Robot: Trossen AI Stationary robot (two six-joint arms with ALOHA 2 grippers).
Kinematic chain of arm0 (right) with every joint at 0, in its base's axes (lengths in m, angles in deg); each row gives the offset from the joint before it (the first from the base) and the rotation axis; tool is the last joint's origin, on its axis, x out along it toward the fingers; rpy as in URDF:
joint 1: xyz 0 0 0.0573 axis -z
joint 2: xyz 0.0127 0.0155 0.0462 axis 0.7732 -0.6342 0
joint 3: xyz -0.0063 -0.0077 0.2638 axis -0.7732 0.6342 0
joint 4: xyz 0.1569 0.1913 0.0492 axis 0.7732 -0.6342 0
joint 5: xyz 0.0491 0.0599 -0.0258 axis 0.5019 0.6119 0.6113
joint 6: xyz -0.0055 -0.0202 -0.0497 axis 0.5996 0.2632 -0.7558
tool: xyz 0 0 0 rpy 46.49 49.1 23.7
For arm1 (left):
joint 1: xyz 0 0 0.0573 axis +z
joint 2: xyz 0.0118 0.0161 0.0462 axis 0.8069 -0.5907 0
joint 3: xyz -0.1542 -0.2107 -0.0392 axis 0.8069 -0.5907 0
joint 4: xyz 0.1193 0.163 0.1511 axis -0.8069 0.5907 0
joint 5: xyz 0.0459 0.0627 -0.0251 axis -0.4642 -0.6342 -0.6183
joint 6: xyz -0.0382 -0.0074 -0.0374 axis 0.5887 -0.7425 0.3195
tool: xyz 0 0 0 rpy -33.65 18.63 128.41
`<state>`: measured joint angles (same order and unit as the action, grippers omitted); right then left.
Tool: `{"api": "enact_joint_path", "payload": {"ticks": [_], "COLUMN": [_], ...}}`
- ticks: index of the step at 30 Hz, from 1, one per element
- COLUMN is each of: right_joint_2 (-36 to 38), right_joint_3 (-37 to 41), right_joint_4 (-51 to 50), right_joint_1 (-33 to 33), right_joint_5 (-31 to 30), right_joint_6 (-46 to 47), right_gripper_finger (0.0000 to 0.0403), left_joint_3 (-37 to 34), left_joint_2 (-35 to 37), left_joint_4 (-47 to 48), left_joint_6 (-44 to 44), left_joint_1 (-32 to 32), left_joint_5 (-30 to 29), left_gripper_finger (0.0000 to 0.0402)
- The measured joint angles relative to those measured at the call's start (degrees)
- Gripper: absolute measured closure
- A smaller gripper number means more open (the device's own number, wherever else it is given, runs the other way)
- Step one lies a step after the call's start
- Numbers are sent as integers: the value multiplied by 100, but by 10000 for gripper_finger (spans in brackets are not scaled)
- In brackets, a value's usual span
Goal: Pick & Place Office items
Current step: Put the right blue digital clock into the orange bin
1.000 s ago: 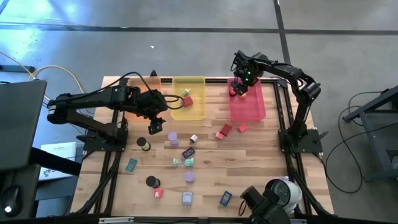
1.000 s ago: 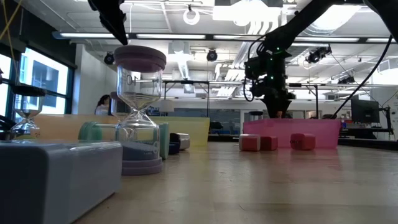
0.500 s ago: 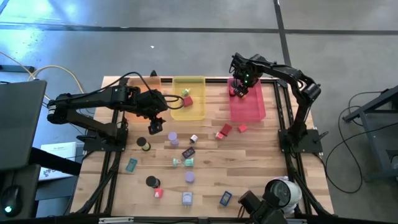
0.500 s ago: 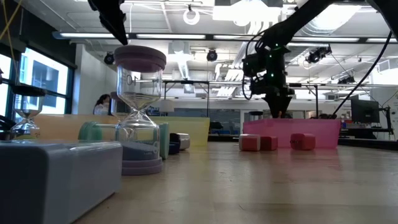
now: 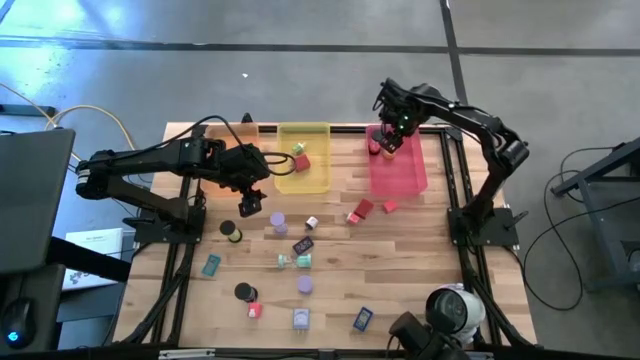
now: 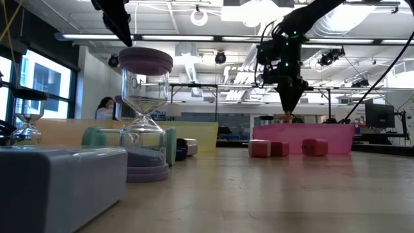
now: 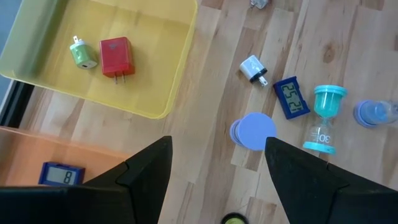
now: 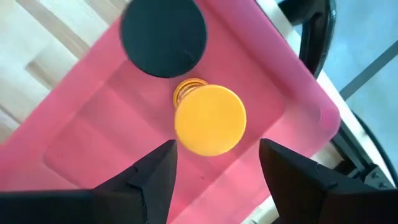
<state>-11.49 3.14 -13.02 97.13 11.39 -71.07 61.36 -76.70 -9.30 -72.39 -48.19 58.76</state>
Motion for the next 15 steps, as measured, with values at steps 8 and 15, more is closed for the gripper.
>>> {"api": "enact_joint_path", "payload": {"ticks": [8,15], "right_joint_2": [646,1674], "right_joint_3": [0,0], "right_joint_4": [-4,20], "right_joint_1": [-317,-988], "right_joint_5": [-13,193], "right_joint_6": [75,366], "right_gripper_finger": [186,186], "left_joint_3": [0,0], "left_joint_2": [0,0], "left_joint_4": [0,0], "left_joint_6": [0,0], "left_joint_1": [0,-21], "left_joint_5": [0,7], "left_gripper_finger": [151,151]}}
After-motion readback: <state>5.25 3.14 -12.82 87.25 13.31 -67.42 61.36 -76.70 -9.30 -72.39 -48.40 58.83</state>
